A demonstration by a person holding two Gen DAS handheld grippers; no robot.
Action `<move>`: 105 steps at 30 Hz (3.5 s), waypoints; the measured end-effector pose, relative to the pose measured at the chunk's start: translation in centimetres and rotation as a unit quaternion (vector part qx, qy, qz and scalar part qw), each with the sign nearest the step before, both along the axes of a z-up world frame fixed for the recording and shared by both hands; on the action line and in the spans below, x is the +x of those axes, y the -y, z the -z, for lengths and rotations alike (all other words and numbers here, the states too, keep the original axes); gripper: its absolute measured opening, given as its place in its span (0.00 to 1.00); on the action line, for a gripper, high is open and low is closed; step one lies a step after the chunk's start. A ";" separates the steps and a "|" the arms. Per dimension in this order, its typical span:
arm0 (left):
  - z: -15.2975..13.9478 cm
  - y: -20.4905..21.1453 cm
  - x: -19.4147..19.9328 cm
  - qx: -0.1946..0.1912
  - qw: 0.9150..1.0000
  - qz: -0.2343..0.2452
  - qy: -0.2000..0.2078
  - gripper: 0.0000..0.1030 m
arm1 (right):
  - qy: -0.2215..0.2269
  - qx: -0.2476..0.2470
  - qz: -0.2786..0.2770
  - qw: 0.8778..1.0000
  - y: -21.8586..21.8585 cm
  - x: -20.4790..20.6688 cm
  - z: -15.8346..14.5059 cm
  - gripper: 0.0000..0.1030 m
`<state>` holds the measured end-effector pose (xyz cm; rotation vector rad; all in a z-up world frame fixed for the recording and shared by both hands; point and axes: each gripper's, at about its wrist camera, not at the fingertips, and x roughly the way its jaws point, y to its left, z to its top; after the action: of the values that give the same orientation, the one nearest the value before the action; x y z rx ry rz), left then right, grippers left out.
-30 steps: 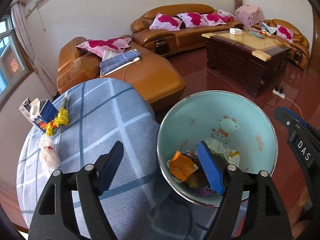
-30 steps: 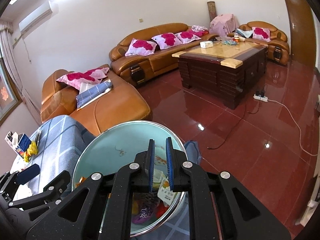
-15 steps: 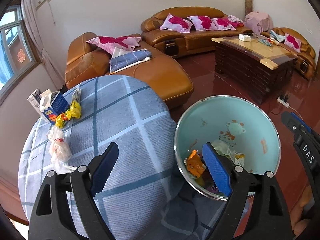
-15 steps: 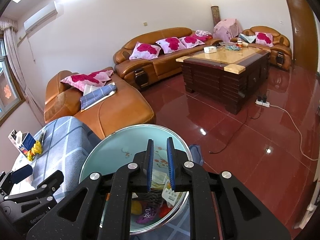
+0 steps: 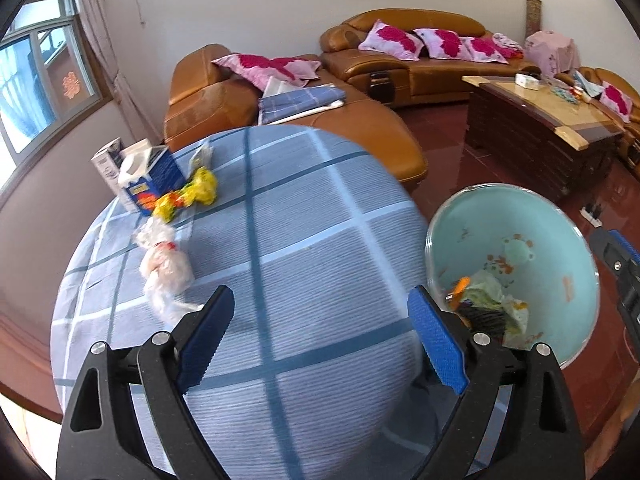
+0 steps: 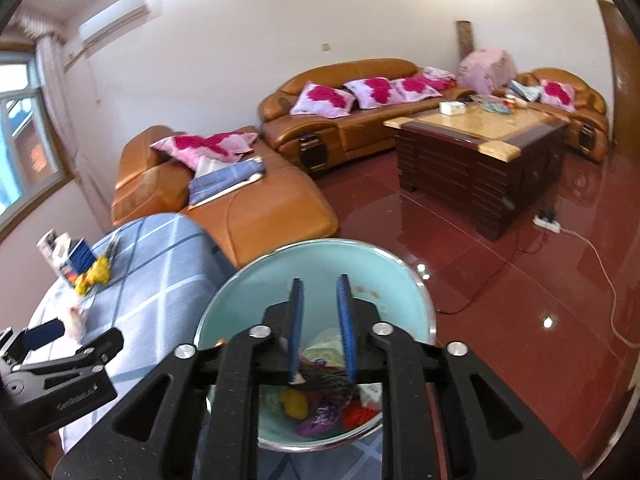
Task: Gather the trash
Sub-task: 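Move both tools back to the table toward the remaining wrappers, then grasp the clear plastic bag with the left tool while the right tool grasps the yellow candy wrapper, then carry the clear bag and yellow wrapper over the teal bucket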
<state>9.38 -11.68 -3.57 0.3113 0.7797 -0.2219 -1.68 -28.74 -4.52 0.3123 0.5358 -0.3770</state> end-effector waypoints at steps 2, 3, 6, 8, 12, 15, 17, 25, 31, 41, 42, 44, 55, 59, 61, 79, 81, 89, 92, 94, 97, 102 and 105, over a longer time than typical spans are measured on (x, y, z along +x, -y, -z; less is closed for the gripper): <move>0.1 -1.0 0.2 -0.001 1.000 -0.009 -0.002 0.85 | -0.004 -0.012 -0.011 1.000 -1.1 0.4 0.0 0.32; 0.2 -1.5 0.3 -0.001 1.000 -0.012 -0.002 0.86 | -0.007 -0.016 -0.014 1.000 -1.5 0.5 0.1 0.32; 0.3 -2.9 0.7 -0.002 1.000 -0.028 -0.004 0.87 | -0.014 -0.021 -0.022 0.999 -2.4 1.0 0.1 0.34; 0.4 -3.9 1.1 -0.004 0.999 -0.039 -0.007 0.88 | -0.015 -0.022 -0.026 0.999 -2.9 1.3 0.0 0.34; 0.5 -5.5 1.8 -0.009 0.998 -0.054 -0.013 0.88 | -0.013 -0.027 -0.037 0.999 -4.2 1.8 -0.4 0.34; 0.5 -6.7 2.4 -0.010 0.998 -0.063 -0.011 0.88 | -0.014 -0.027 -0.049 0.998 -5.4 2.6 -0.6 0.34; 0.6 -7.7 2.8 -0.014 0.997 -0.075 -0.011 0.88 | -0.020 -0.028 -0.059 0.998 -6.3 3.4 -0.5 0.34; 1.3 -12.4 6.1 -0.033 0.990 -0.135 -0.028 0.86 | -0.033 -0.039 -0.103 0.993 -10.1 6.6 -0.2 0.34; 2.2 -13.7 10.0 -0.062 0.984 -0.157 -0.051 0.73 | -0.046 -0.045 -0.115 0.991 -11.4 8.4 0.2 0.34; 3.7 -16.6 12.6 -0.070 0.982 -0.164 -0.066 0.35 | -0.054 -0.041 -0.138 0.988 -13.1 12.2 0.0 0.34; 3.4 -17.4 12.5 -0.073 0.981 -0.167 -0.062 0.35 | -0.054 -0.040 -0.144 0.987 -13.6 13.0 -0.2 0.34; 2.7 -19.0 12.1 -0.075 0.981 -0.174 -0.051 0.35 | -0.050 -0.034 -0.156 0.986 -14.5 14.4 -0.5 0.34; 1.1 -28.2 12.9 -0.016 0.973 -0.230 -0.014 0.35 | -0.067 0.064 -0.249 0.964 -21.0 27.1 0.9 0.38; 2.1 -29.8 13.7 -0.023 0.972 -0.233 -0.029 0.35 | -0.085 0.100 -0.245 0.961 -22.0 30.8 2.4 0.46; 2.4 -29.9 14.0 -0.022 0.972 -0.231 -0.032 0.35 | -0.104 0.107 -0.244 0.958 -22.5 32.1 3.2 0.46; 1.2 -26.5 10.5 -0.032 0.983 -0.177 -0.026 0.35 | -0.051 0.029 -0.230 0.971 -22.0 23.1 -0.8 0.33; 0.9 -25.5 9.6 -0.028 0.985 -0.165 -0.025 0.35 | -0.044 0.013 -0.220 0.974 -21.5 21.3 -1.4 0.33; 0.4 -21.4 5.6 -0.015 0.993 -0.111 -0.024 0.35 | -0.042 -0.003 -0.187 0.981 -18.8 15.9 -1.5 0.33; 0.4 -20.0 4.5 -0.009 0.995 -0.094 -0.024 0.35 | -0.040 -0.005 -0.179 0.983 -18.1 13.8 -1.5 0.33; 0.3 -19.2 3.9 -0.006 0.996 -0.086 -0.024 0.35 | -0.041 -0.001 -0.173 0.984 -17.4 12.8 -1.4 0.33; 0.2 -18.1 3.1 -0.007 0.997 -0.077 -0.024 0.35 | -0.041 0.000 -0.167 0.985 -16.8 11.5 -1.2 0.33; 0.0 -16.1 1.7 0.001 0.998 -0.059 -0.019 0.35 | -0.038 0.002 -0.159 0.986 -15.6 9.5 -1.2 0.33; -0.2 -15.2 1.1 0.003 0.999 -0.051 -0.017 0.35 | -0.035 0.002 -0.154 0.987 -15.0 8.5 -1.3 0.33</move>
<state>10.46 3.55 -3.40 0.2738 0.8270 -0.1291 6.83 -13.71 -3.26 0.2151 0.6423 -0.0875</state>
